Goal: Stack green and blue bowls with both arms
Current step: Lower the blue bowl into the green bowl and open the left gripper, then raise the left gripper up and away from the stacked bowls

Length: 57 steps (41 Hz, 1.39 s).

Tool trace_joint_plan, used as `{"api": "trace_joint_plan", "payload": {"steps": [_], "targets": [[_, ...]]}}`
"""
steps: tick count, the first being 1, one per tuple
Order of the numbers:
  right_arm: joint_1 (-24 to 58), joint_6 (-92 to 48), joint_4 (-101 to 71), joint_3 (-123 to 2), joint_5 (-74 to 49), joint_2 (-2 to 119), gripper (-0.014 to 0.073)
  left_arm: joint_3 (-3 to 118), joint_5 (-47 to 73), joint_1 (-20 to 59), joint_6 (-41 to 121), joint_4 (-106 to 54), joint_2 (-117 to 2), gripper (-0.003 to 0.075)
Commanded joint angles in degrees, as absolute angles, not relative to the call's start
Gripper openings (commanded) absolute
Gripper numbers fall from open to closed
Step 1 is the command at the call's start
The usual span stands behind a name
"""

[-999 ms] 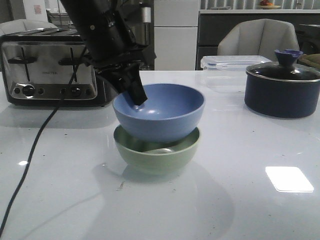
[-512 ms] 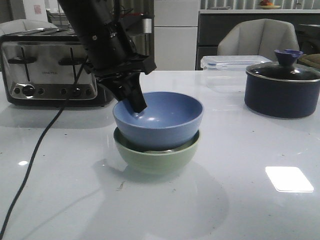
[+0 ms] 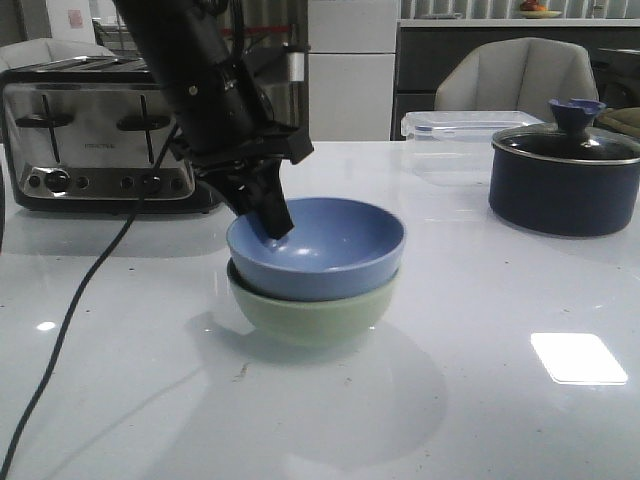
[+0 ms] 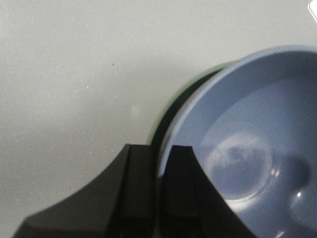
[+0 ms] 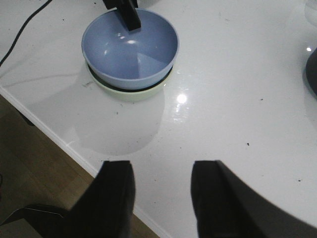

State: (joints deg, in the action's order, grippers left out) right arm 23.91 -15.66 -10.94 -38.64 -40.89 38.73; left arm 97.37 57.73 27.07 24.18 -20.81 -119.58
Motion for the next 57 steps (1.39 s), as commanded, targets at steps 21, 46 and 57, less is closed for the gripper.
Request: {"api": "trace_joint_plan", "payload": {"steps": [21,46,57], "targets": [[23.7,-16.2,-11.5,-40.2,-36.7,38.7,0.0400,102.1,60.3,27.6,23.6,-22.6,-113.9,0.0498],[23.7,-16.2,-11.5,-40.2,-36.7,38.7,0.0400,94.3,58.9,27.6,21.0,-17.4,-86.5,0.0433],[23.7,-16.2,-11.5,-40.2,-36.7,38.7,0.0400,77.4,53.7,27.6,20.6,-14.7,-70.9,0.0433]]}}
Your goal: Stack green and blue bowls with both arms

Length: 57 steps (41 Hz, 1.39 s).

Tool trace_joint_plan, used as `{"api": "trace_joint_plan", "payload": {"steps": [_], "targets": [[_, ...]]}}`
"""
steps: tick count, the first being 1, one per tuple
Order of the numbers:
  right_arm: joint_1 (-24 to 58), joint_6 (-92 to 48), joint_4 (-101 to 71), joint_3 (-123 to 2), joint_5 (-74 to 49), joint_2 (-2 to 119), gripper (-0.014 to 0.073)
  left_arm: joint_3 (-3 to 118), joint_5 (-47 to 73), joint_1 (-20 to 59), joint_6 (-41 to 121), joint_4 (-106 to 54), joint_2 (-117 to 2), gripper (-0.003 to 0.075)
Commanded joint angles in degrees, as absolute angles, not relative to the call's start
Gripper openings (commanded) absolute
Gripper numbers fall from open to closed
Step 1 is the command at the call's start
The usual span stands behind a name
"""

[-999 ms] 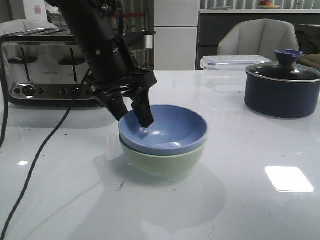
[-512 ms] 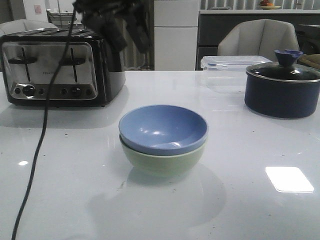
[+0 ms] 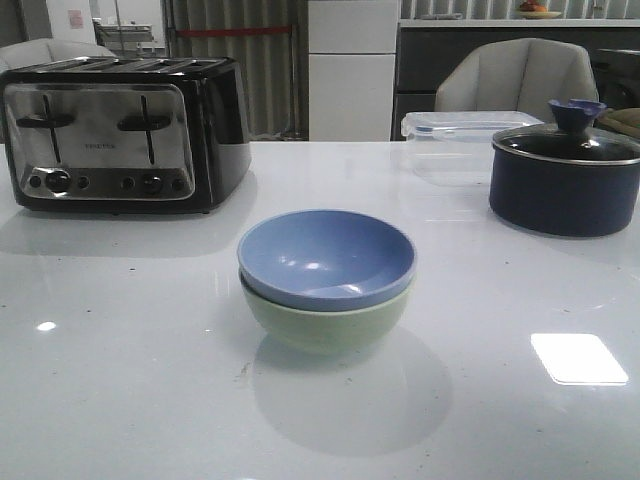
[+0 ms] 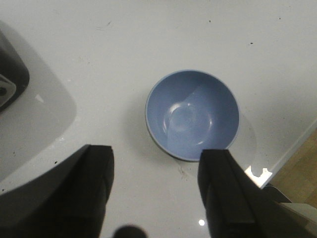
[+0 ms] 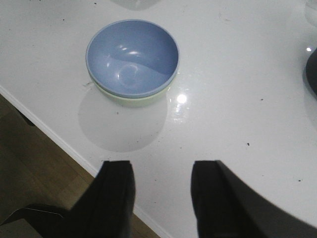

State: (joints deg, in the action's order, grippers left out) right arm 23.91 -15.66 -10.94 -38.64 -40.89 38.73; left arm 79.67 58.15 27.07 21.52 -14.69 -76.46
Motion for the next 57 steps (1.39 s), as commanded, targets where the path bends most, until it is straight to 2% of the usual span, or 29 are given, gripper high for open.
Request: {"api": "trace_joint_plan", "payload": {"steps": [1,23,32,37,41,47,50,57], "targets": [[23.7,-16.2,-11.5,-40.2,-36.7,38.7,0.0400,75.8,53.3,27.6,20.3,-14.2,-69.4,0.0433],[23.7,-16.2,-11.7,-40.2,-37.1,38.7,0.0400,46.7,43.7,27.6,13.5,-9.8,-40.9,0.0433],[23.7,-16.2,-11.7,-40.2,-37.1,38.7,0.0400,41.7,39.8,27.6,13.5,-9.8,-36.7,0.0430],[23.7,-16.2,-11.7,-40.2,-37.1,38.7,0.0390,41.7,39.7,27.6,13.5,-9.8,-36.7,0.0370],[23.7,-16.2,-11.7,-40.2,-37.1,38.7,0.0305,41.7,39.7,27.6,13.5,-9.8,-36.7,0.0288],[23.7,-16.2,-11.7,-40.2,-37.2,38.7,0.0101,41.7,39.7,27.6,13.5,-9.8,-36.7,0.0164],[23.7,-16.2,-11.7,-40.2,-37.2,38.7,0.0027,41.7,39.7,27.6,13.5,-9.8,-36.7,0.0111],[23.7,-16.2,-11.7,-40.2,-37.2,38.7,0.0005,41.7,39.7,27.6,13.5,-9.8,-36.7,0.0098]]}}
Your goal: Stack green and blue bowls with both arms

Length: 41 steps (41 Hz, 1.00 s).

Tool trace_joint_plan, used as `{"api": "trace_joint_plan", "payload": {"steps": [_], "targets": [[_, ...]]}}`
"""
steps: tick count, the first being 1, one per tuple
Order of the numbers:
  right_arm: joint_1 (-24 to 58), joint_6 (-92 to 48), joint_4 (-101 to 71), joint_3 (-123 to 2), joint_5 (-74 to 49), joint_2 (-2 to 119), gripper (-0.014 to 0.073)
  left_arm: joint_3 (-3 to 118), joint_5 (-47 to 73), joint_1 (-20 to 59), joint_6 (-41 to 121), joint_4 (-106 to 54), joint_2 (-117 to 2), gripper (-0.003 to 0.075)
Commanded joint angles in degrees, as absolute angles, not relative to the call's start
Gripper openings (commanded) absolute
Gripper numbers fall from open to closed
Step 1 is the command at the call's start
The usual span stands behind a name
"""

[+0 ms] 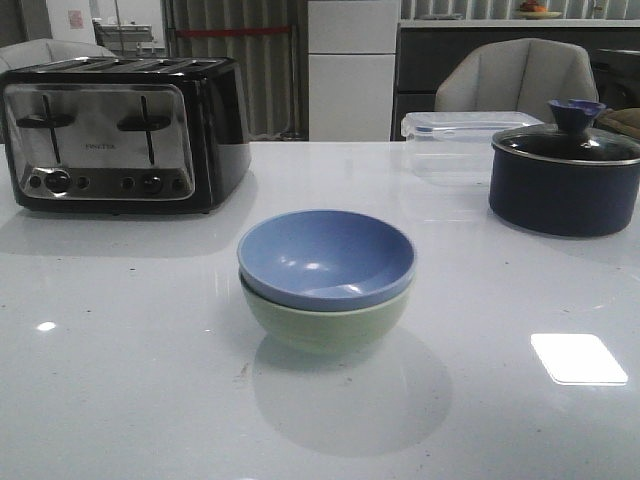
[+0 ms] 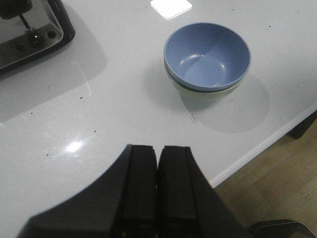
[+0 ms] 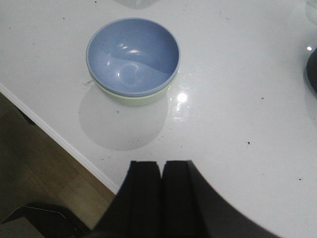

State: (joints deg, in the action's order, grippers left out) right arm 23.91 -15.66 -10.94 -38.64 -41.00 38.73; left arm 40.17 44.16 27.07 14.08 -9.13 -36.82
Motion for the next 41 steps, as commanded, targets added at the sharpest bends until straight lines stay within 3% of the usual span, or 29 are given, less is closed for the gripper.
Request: {"api": "trace_joint_plan", "payload": {"steps": [1,22,29,36,41], "targets": [[23.7,-16.2,-11.7,-40.2,-37.2,38.7,0.0005,41.7,40.0,27.6,13.5,-9.9,-36.7,0.0098],[23.7,-16.2,-11.7,-40.2,-37.2,38.7,0.0005,41.1,39.4,27.4,13.5,-9.9,-35.3,0.0098],[23.7,-16.2,-11.7,-40.2,-37.1,38.7,0.0005,35.6,34.9,18.9,13.7,-10.6,-28.3,0.0098],[23.7,-16.2,-11.7,-40.2,-37.1,38.7,0.0005,21.0,20.1,6.9,13.7,-10.7,-14.9,0.0098],[23.7,-16.2,-11.7,-40.2,-37.1,38.7,0.0005,13.3,16.7,2.4,13.5,-11.2,-5.7,0.0098]]}}
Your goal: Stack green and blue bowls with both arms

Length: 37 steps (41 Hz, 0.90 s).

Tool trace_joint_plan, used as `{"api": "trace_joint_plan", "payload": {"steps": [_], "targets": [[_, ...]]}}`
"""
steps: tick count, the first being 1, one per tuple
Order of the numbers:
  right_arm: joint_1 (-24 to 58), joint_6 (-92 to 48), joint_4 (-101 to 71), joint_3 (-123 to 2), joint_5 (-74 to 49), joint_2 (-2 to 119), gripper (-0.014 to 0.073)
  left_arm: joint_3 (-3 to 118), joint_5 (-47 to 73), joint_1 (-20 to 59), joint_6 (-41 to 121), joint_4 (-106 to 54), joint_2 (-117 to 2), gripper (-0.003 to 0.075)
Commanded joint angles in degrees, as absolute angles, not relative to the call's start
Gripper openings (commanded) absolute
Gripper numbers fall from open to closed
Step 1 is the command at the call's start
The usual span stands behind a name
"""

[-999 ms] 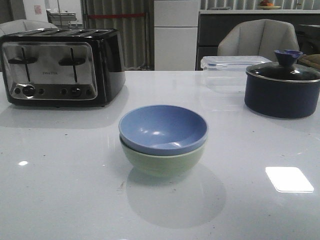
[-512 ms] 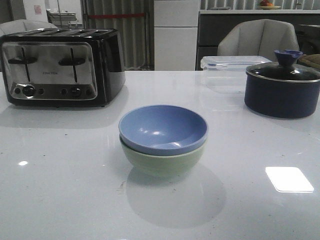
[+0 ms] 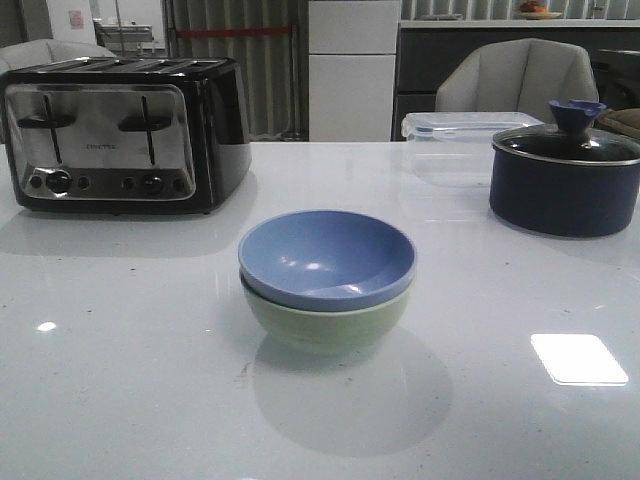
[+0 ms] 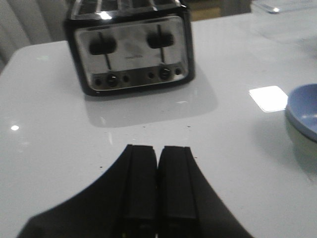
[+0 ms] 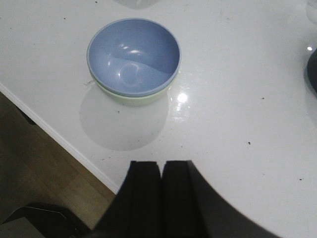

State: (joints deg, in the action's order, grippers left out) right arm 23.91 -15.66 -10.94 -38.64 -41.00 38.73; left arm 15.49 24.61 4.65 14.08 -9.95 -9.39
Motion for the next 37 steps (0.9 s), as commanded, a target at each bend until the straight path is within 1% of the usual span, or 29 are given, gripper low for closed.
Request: {"api": "trace_joint_plan", "payload": {"steps": [1,4,7,11,15,19,37], "targets": [[23.7,-16.2,-11.7,-40.2,-37.1,38.7,0.0005,11.7,15.5,1.9,13.5,-12.5,-4.1,0.0098],[23.7,-16.2,-11.7,-40.2,-37.1,38.7,0.0005,8.2,12.1,1.5,12.8,-12.6,-0.9,0.0098],[23.7,-16.2,-11.7,-40.2,-37.1,38.7,0.0005,5.6,9.8,1.5,7.7,-8.6,1.1,0.0098],[23.7,-16.2,-11.7,-40.2,-37.2,38.7,0.0005,3.2,6.8,1.5,0.8,-2.8,1.4,0.0098],[23.7,-16.2,-11.7,-40.2,-37.1,38.7,0.0005,1.2,2.7,1.5,-2.1,1.1,1.4,0.0098],[23.7,-16.2,-11.7,-40.2,-37.1,38.7,0.0005,-0.8,-2.5,1.5,-2.3,1.3,1.4,0.0098],[23.7,-16.2,-11.7,-40.2,-37.1,38.7,0.0005,-0.6,-2.1,1.5,-2.3,1.3,1.4,0.0098]]}}
